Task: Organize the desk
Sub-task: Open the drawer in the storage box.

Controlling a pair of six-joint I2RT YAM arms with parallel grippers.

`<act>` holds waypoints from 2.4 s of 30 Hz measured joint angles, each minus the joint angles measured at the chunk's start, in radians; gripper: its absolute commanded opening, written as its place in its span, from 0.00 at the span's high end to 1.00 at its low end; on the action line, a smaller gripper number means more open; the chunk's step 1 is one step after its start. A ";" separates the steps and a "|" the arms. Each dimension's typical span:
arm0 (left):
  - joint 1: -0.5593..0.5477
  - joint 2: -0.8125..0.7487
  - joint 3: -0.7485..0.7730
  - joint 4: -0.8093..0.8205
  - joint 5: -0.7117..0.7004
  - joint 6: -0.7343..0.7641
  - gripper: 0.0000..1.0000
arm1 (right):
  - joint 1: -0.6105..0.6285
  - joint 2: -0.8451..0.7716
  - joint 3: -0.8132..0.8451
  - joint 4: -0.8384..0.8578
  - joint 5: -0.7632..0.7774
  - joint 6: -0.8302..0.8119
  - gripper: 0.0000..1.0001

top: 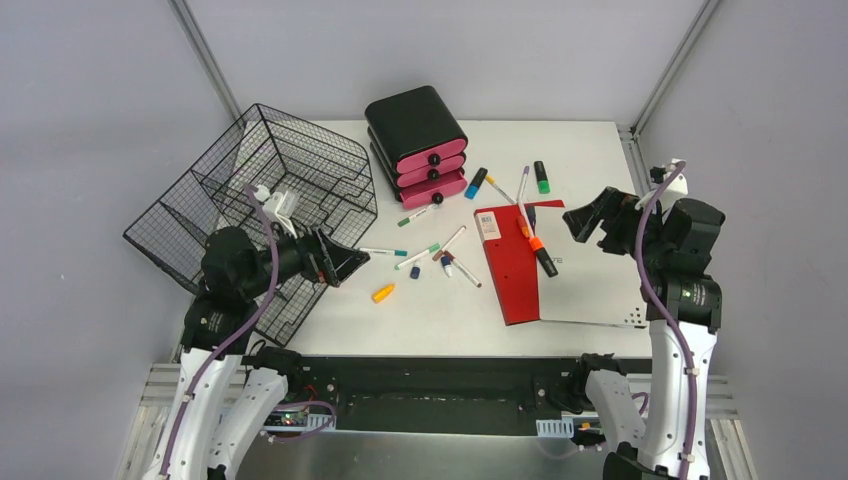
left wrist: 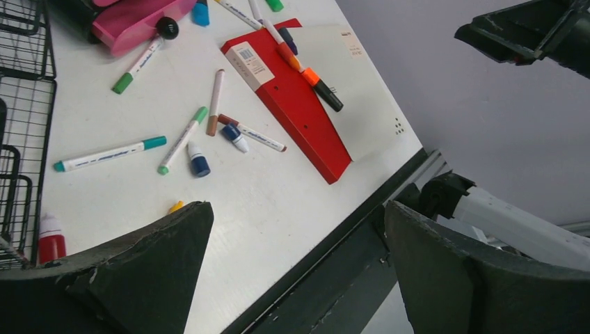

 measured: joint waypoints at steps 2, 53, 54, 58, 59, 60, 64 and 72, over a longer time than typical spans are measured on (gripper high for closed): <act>-0.004 0.010 0.000 0.018 0.018 -0.021 0.01 | 0.000 0.004 -0.005 0.003 -0.013 -0.001 0.00; -0.634 1.332 0.712 0.277 -1.230 -0.151 0.22 | 0.136 0.206 -0.167 -0.075 -0.142 -0.744 0.00; -0.625 1.340 0.724 0.265 -1.236 -0.156 0.24 | 0.144 0.208 -0.167 -0.075 -0.127 -0.749 0.00; -0.579 1.373 0.770 0.225 -1.244 -0.178 0.35 | 0.168 0.222 -0.167 -0.075 -0.077 -0.764 0.00; -0.571 1.379 0.776 0.220 -1.246 -0.182 0.36 | 0.177 0.227 -0.167 -0.074 -0.066 -0.768 0.00; -0.561 1.386 0.781 0.214 -1.250 -0.183 0.37 | 0.188 0.231 -0.167 -0.074 -0.056 -0.771 0.00; -0.532 1.412 0.803 0.192 -1.283 -0.191 0.37 | 0.223 0.241 -0.167 -0.074 -0.023 -0.783 0.00; -0.523 1.495 0.917 0.188 -1.328 -0.168 0.45 | 0.259 0.249 -0.168 -0.072 0.018 -0.801 0.00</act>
